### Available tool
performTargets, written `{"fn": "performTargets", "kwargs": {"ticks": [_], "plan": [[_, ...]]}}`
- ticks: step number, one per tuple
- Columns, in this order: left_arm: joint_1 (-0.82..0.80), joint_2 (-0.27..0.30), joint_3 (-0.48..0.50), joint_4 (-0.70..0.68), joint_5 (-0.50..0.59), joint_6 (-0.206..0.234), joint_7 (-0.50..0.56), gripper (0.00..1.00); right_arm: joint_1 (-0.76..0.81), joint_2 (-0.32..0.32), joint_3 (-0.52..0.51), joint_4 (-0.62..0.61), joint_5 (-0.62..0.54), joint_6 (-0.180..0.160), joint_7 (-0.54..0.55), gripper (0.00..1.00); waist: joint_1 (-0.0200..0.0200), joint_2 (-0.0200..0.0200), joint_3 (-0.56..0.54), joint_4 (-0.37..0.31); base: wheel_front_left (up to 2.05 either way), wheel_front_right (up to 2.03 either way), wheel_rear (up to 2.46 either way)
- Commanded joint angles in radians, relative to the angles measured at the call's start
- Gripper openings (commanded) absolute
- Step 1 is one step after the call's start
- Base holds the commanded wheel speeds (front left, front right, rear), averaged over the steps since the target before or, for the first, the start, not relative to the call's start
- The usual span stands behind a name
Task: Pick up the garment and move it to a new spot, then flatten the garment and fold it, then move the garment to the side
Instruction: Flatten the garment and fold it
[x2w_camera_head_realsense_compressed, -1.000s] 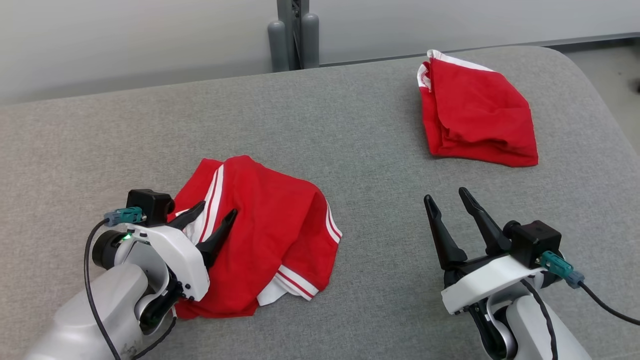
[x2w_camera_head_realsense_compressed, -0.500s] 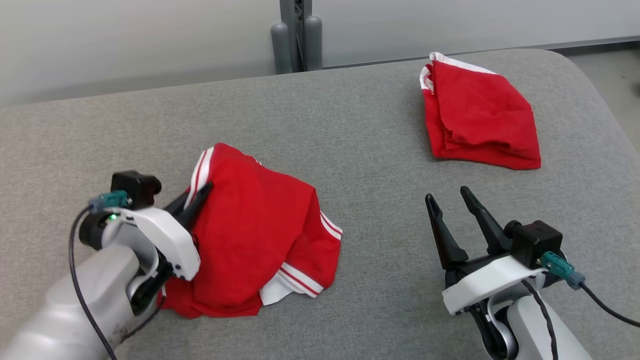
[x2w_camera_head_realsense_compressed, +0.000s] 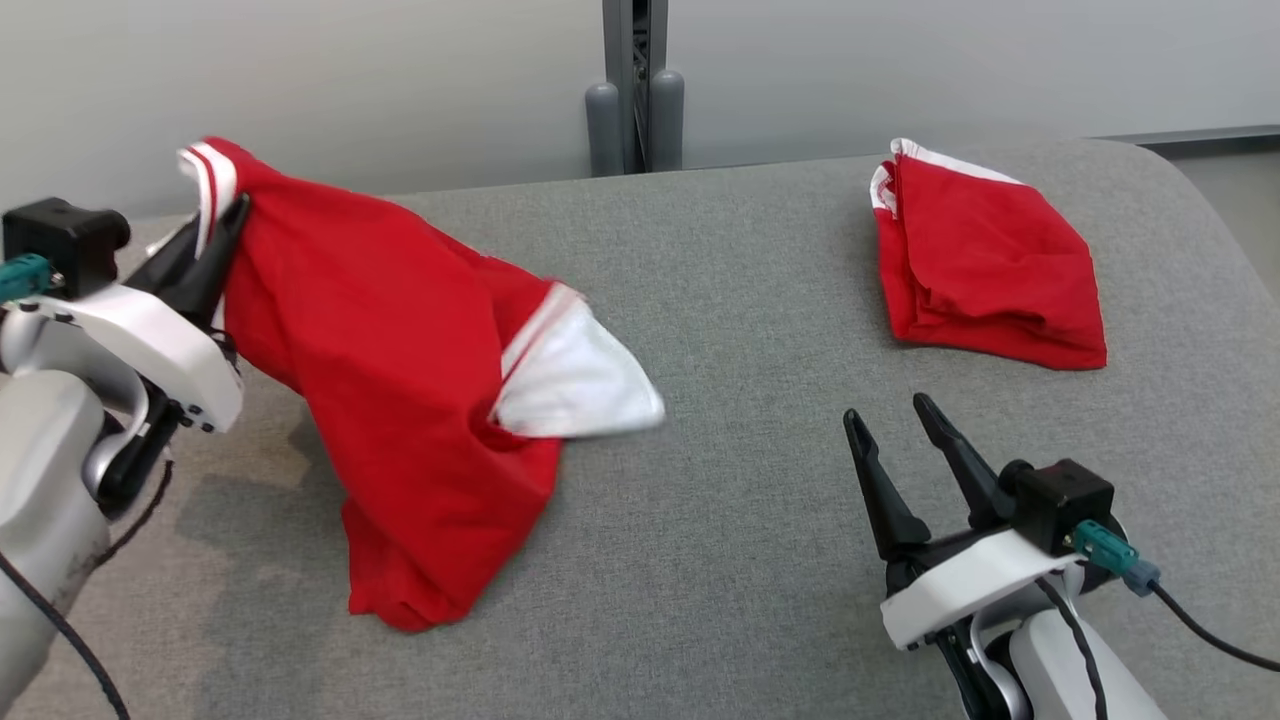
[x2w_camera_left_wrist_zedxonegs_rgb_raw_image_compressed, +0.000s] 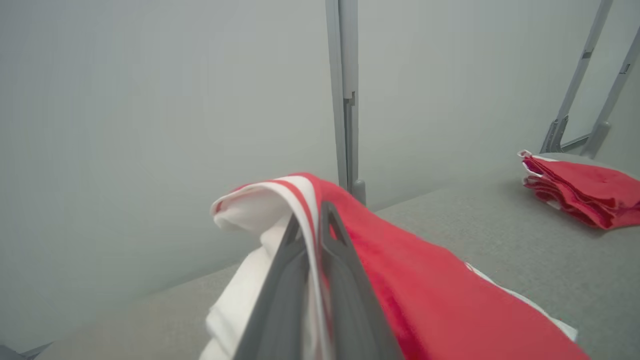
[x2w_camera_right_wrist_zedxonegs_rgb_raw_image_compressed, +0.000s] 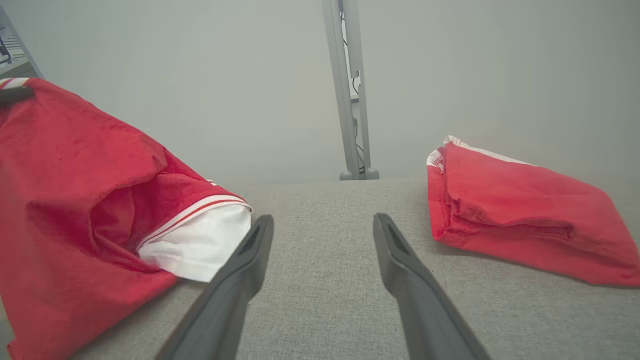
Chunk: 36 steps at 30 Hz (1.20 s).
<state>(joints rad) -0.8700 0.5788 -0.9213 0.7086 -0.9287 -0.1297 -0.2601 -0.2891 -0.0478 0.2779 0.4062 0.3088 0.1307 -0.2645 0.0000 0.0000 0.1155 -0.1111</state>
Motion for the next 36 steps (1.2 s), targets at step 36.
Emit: {"fn": "performTargets", "kwargs": {"ticks": [36], "plan": [[0.237, -0.383, -0.101, -0.262, 0.268, -0.002, -0.005, 0.00, 0.000, -0.006, -0.067, -0.033, -0.019, 0.000, -0.002, 1.00, 0.0000, 0.0000, 0.039, 0.012, 0.00, 0.00, 0.00]]}}
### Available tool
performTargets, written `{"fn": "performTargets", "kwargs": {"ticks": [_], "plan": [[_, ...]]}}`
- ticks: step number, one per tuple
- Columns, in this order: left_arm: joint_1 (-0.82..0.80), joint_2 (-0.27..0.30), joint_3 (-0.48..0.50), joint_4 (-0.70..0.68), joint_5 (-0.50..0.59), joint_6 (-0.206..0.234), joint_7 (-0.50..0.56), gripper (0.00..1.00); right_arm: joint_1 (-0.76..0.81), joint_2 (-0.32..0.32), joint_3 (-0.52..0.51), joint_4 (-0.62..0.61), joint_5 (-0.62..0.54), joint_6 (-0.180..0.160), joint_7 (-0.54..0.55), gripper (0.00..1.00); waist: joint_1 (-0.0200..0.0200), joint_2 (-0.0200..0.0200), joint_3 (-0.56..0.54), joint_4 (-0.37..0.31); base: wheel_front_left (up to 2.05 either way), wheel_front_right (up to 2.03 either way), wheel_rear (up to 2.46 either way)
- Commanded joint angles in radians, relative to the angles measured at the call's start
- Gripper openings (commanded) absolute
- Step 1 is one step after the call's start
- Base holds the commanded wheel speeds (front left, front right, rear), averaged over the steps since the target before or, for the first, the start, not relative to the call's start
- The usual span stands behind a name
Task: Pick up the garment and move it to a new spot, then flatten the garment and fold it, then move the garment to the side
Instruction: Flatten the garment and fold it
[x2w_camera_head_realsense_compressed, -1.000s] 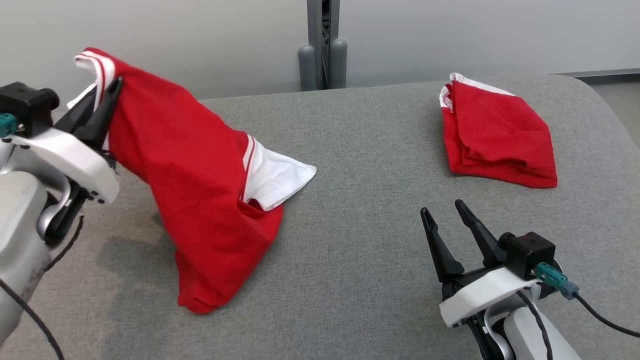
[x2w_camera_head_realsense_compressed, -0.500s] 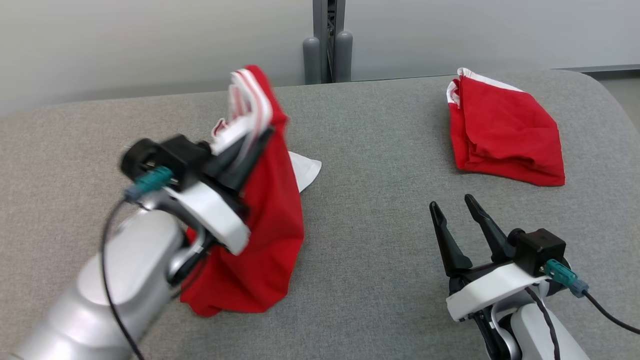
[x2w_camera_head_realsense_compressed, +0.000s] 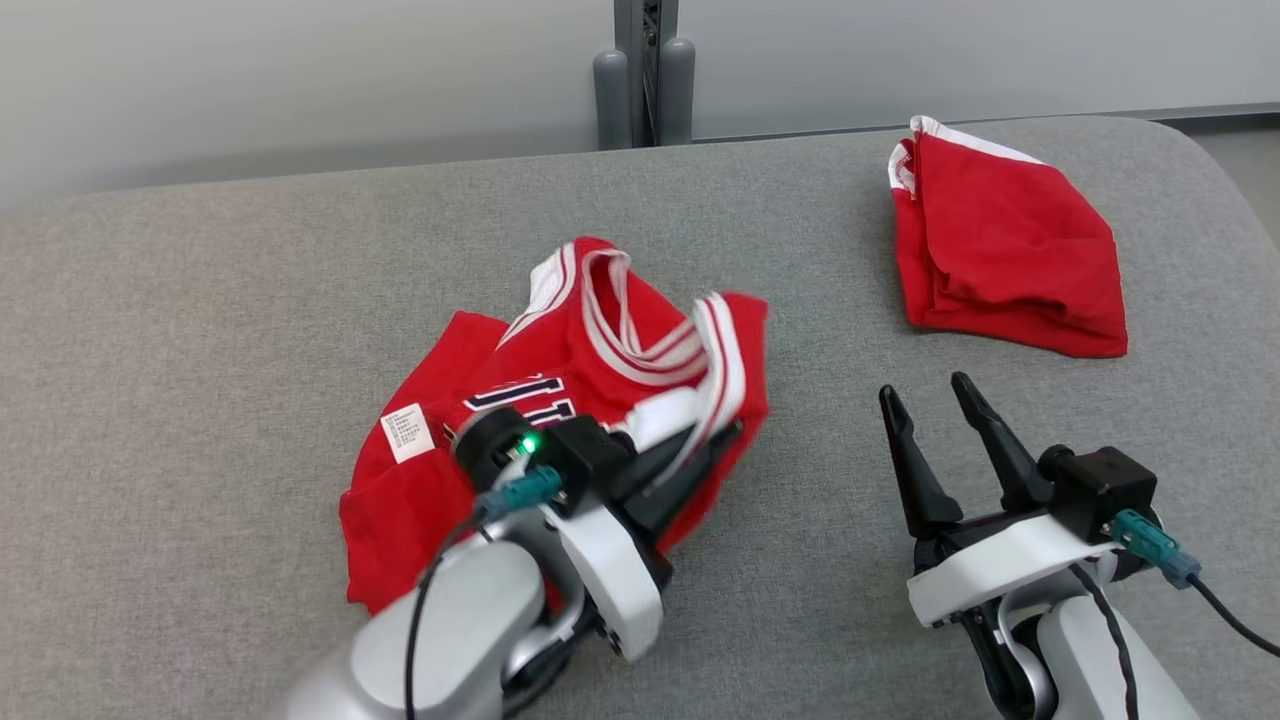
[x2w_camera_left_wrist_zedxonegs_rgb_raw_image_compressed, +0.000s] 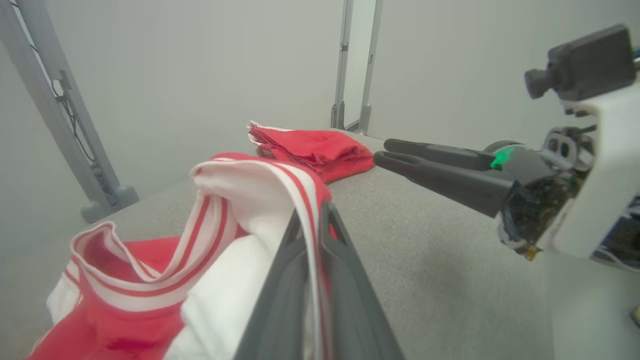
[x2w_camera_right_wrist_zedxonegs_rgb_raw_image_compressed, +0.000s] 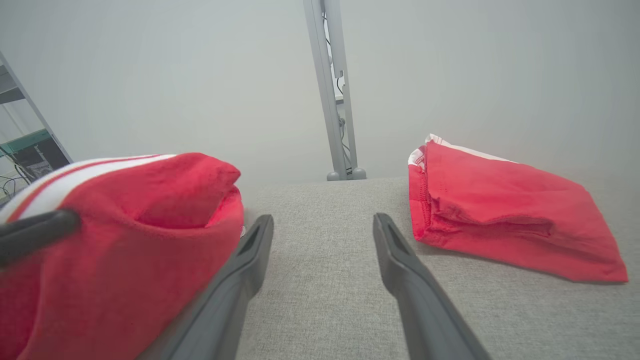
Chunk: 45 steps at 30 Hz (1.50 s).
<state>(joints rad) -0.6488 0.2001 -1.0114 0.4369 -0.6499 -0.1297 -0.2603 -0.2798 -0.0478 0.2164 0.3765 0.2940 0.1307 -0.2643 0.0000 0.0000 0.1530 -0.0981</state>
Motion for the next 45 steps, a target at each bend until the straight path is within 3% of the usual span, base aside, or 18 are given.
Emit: {"fn": "performTargets", "kwargs": {"ticks": [1, 4, 5, 6, 7, 18, 23, 31, 39, 45], "plan": [[0.017, -0.014, -0.021, 0.015, -0.014, -0.002, -0.005, 0.00, -0.008, -0.005, -0.008, -0.003, -0.006, 0.000, -0.002, 1.00, 0.0000, 0.0000, 0.002, -0.001, 0.00, 0.00, 0.00], [0.026, -0.038, -0.061, 0.034, -0.019, -0.002, -0.005, 0.00, -0.008, -0.005, -0.015, -0.005, -0.009, 0.000, -0.002, 1.00, 0.0000, 0.0000, 0.001, -0.001, 0.00, 0.00, 0.00], [0.029, -0.042, -0.076, 0.042, -0.021, -0.002, -0.005, 0.13, -0.008, -0.005, -0.016, -0.005, -0.010, 0.000, -0.002, 1.00, 0.0000, 0.0000, 0.001, 0.000, 0.00, 0.00, 0.00], [0.030, -0.044, -0.086, 0.051, -0.021, -0.002, -0.005, 0.41, -0.008, -0.005, -0.017, -0.006, -0.011, 0.000, -0.002, 1.00, 0.0000, 0.0000, 0.000, 0.000, 0.00, 0.00, 0.00], [0.026, -0.048, -0.090, 0.056, -0.016, -0.002, -0.005, 1.00, -0.009, -0.005, -0.018, -0.007, -0.011, 0.000, -0.002, 1.00, 0.0000, 0.0000, -0.001, 0.001, 0.00, 0.00, 0.00], [0.057, -0.059, -0.039, -0.001, 0.024, -0.002, -0.005, 1.00, 0.016, -0.005, -0.024, -0.003, -0.013, 0.000, -0.002, 1.00, 0.0000, 0.0000, -0.032, 0.036, 0.00, 0.00, 0.00], [0.100, -0.043, 0.068, -0.023, 0.087, 0.002, -0.005, 1.00, 0.027, -0.005, -0.027, 0.005, -0.016, 0.000, -0.002, 1.00, 0.0000, 0.0000, -0.059, 0.064, 0.00, 0.00, 0.00], [0.208, -0.012, 0.256, -0.064, 0.193, 0.044, -0.005, 1.00, 0.046, -0.005, -0.023, 0.009, -0.014, 0.000, -0.002, 1.00, 0.0000, 0.0000, -0.095, 0.097, 0.00, 0.00, 0.00], [0.345, 0.014, 0.457, -0.127, 0.236, 0.071, -0.005, 1.00, 0.067, -0.005, -0.025, 0.010, -0.015, 0.000, -0.002, 1.00, 0.0000, 0.0000, -0.125, 0.127, 0.00, 0.00, 0.00], [0.420, 0.027, 0.565, -0.122, 0.260, 0.061, -0.005, 1.00, 0.061, -0.006, -0.019, 0.013, -0.013, 0.000, -0.002, 1.00, 0.0000, 0.0000, -0.131, 0.143, 0.00, 0.00, 0.00]]}}
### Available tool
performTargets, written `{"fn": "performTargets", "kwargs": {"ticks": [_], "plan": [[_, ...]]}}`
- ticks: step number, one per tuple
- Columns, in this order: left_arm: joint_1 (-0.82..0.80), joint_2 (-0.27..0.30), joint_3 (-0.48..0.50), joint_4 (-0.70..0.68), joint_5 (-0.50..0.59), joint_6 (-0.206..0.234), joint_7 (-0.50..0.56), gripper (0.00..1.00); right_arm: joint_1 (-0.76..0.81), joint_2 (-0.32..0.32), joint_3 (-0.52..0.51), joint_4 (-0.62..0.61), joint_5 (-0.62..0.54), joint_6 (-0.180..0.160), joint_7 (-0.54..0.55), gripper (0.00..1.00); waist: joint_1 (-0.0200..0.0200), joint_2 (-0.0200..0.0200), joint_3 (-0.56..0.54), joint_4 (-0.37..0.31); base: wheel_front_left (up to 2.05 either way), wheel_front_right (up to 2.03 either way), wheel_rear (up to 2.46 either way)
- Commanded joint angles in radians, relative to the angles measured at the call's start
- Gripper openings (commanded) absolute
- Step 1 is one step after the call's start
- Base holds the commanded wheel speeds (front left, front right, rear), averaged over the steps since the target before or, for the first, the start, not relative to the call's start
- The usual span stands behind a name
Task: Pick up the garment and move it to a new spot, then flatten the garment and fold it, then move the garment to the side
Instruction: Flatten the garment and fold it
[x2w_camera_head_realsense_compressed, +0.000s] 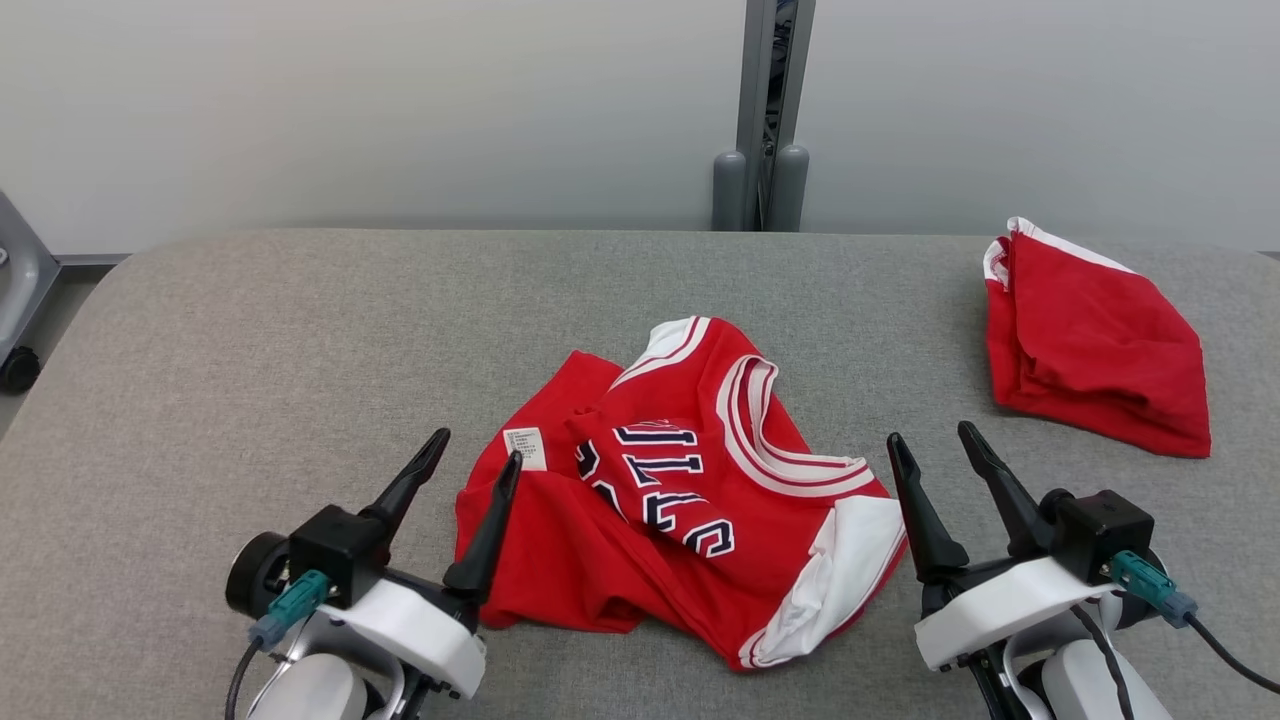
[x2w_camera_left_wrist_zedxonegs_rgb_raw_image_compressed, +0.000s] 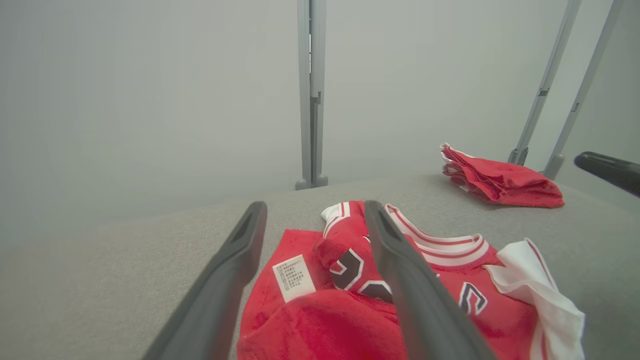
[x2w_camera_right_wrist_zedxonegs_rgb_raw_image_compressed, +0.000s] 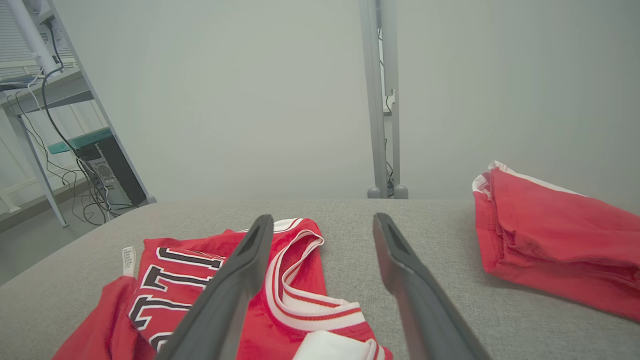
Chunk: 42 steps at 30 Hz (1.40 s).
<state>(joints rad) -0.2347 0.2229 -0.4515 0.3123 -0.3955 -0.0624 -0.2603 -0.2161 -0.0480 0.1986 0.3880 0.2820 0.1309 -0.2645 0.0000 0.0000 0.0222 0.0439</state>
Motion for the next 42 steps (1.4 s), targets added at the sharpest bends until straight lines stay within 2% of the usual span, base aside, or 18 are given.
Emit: {"fn": "performTargets", "kwargs": {"ticks": [1, 9, 16, 21, 24, 33, 42], "plan": [[0.016, 0.007, 0.021, 0.011, 0.007, -0.008, -0.005, 1.00, -0.004, -0.005, -0.001, 0.001, 0.000, 0.000, -0.002, 1.00, 0.0000, 0.0000, 0.000, 0.002, 0.00, 0.00, 0.00], [0.035, 0.012, 0.112, 0.097, 0.005, -0.039, -0.005, 1.00, -0.010, -0.005, 0.004, 0.005, -0.002, 0.000, -0.002, 1.00, 0.0000, 0.0000, 0.010, -0.011, 0.00, 0.00, 0.00], [-0.010, 0.010, 0.118, 0.197, -0.012, -0.062, -0.005, 1.00, -0.019, -0.005, 0.007, 0.008, -0.005, 0.000, -0.001, 1.00, 0.0000, 0.0000, 0.025, -0.034, 0.00, 0.00, 0.00], [-0.063, 0.008, 0.079, 0.306, -0.046, -0.068, -0.005, 1.00, -0.031, -0.006, 0.009, 0.011, -0.009, 0.000, -0.001, 1.00, 0.0000, 0.0000, 0.051, -0.053, 0.00, 0.00, 0.00], [-0.108, 0.015, 0.000, 0.374, -0.113, -0.068, -0.005, 1.00, -0.044, -0.005, 0.015, 0.012, -0.011, 0.000, -0.001, 1.00, 0.0000, 0.0000, 0.072, -0.070, 0.00, 0.00, 0.00], [-0.185, 0.044, -0.091, 0.478, -0.215, -0.069, -0.005, 1.00, -0.057, -0.005, 0.014, 0.008, -0.014, 0.000, -0.001, 1.00, 0.0000, 0.0000, 0.103, -0.098, 0.00, 0.00, 0.00], [-0.215, 0.037, -0.175, 0.554, -0.324, -0.069, -0.005, 1.00, -0.058, -0.005, 0.014, 0.008, -0.010, 0.000, -0.001, 1.00, 0.0000, 0.0000, 0.104, -0.100, 0.00, 0.00, 0.00]]}}
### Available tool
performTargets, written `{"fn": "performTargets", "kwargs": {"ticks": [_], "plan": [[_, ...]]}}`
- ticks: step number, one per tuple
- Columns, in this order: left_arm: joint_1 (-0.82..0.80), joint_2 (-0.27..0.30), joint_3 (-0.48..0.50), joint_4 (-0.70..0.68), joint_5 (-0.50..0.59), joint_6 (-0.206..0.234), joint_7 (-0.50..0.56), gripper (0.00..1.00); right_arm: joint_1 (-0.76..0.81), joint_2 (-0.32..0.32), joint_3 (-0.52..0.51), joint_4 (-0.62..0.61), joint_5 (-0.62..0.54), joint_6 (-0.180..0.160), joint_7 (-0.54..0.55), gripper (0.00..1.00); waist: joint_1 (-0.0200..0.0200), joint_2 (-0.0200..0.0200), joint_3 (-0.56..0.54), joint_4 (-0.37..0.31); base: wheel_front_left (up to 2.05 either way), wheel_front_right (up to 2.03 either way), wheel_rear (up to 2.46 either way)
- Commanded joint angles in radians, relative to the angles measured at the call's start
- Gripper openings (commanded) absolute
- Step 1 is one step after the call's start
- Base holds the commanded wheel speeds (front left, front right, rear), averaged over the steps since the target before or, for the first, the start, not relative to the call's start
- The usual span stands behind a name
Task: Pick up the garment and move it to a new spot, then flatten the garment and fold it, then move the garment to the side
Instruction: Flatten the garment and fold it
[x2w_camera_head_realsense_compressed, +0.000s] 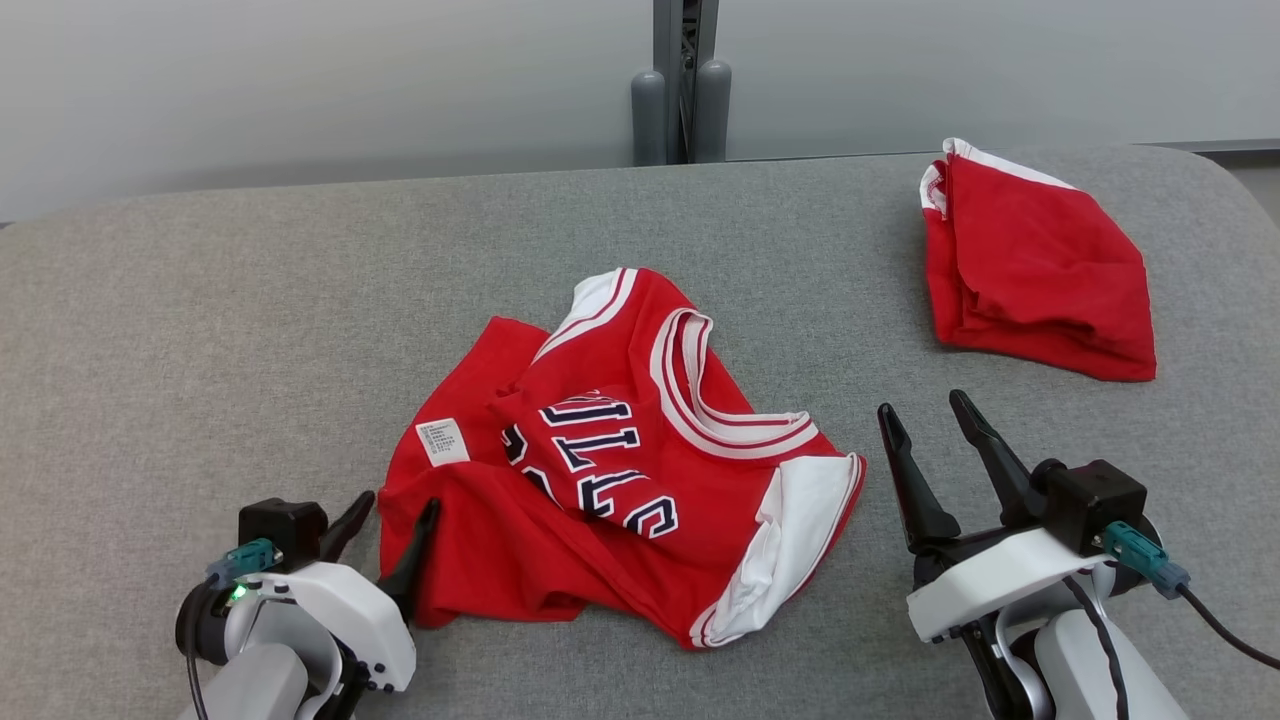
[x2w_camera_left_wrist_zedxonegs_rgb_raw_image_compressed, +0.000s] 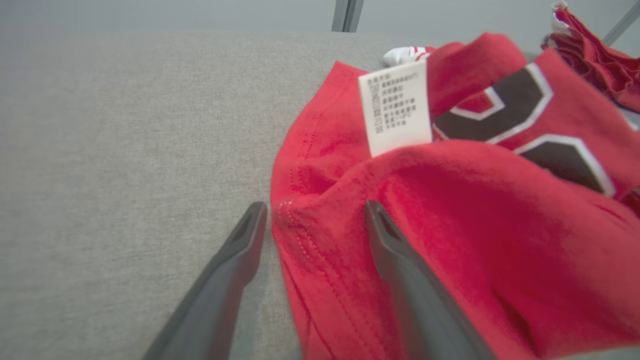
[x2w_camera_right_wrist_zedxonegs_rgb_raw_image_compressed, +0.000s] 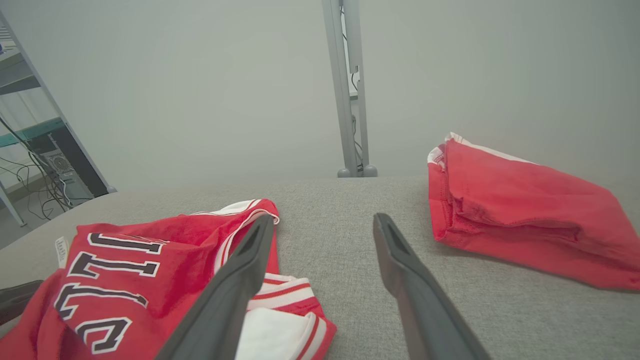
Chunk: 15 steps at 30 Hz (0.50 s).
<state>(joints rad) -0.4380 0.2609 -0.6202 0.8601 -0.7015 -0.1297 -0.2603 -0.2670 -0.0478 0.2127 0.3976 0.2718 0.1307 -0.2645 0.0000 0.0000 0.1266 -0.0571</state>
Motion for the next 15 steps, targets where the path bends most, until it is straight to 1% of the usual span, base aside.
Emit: {"fn": "performTargets", "kwargs": {"ticks": [1, 2, 3, 4, 6, 11, 15], "plan": [[-0.015, 0.001, -0.015, 0.011, -0.031, -0.001, -0.005, 0.85, -0.009, -0.006, 0.001, -0.001, 0.000, 0.000, -0.001, 1.00, 0.0000, 0.0000, 0.000, 0.001, 0.00, 0.00, 0.00], [-0.021, 0.005, -0.027, 0.018, -0.042, -0.001, -0.005, 0.56, -0.010, -0.006, 0.002, -0.001, 0.000, 0.000, -0.001, 1.00, 0.0000, 0.0000, -0.001, 0.002, 0.00, 0.00, 0.00], [-0.024, 0.004, -0.041, 0.021, -0.057, -0.001, -0.005, 0.42, -0.011, -0.006, 0.004, -0.001, 0.000, 0.000, -0.001, 1.00, 0.0000, 0.0000, -0.001, 0.002, 0.00, 0.00, 0.00], [-0.026, 0.001, -0.052, 0.020, -0.075, -0.001, -0.005, 0.33, -0.011, -0.006, 0.004, 0.000, 0.000, 0.000, -0.001, 1.00, 0.0000, 0.0000, -0.001, 0.002, 0.00, 0.00, 0.00], [-0.031, 0.008, -0.073, 0.021, -0.099, -0.001, -0.005, 0.00, -0.010, -0.006, 0.006, 0.000, -0.002, 0.000, -0.001, 1.00, 0.0000, 0.0000, -0.002, 0.002, 0.00, 0.00, 0.00], [-0.055, 0.033, -0.073, 0.004, -0.104, -0.001, -0.005, 0.00, -0.008, -0.006, 0.002, -0.004, -0.007, 0.000, -0.001, 1.00, 0.0000, 0.0000, 0.000, 0.006, 0.00, 0.00, 0.00], [-0.075, 0.059, -0.011, -0.020, -0.040, 0.004, -0.005, 0.00, -0.002, -0.006, -0.004, -0.007, -0.006, 0.000, -0.001, 1.00, 0.0000, 0.0000, -0.003, 0.017, 0.00, 0.00, 0.00]]}}
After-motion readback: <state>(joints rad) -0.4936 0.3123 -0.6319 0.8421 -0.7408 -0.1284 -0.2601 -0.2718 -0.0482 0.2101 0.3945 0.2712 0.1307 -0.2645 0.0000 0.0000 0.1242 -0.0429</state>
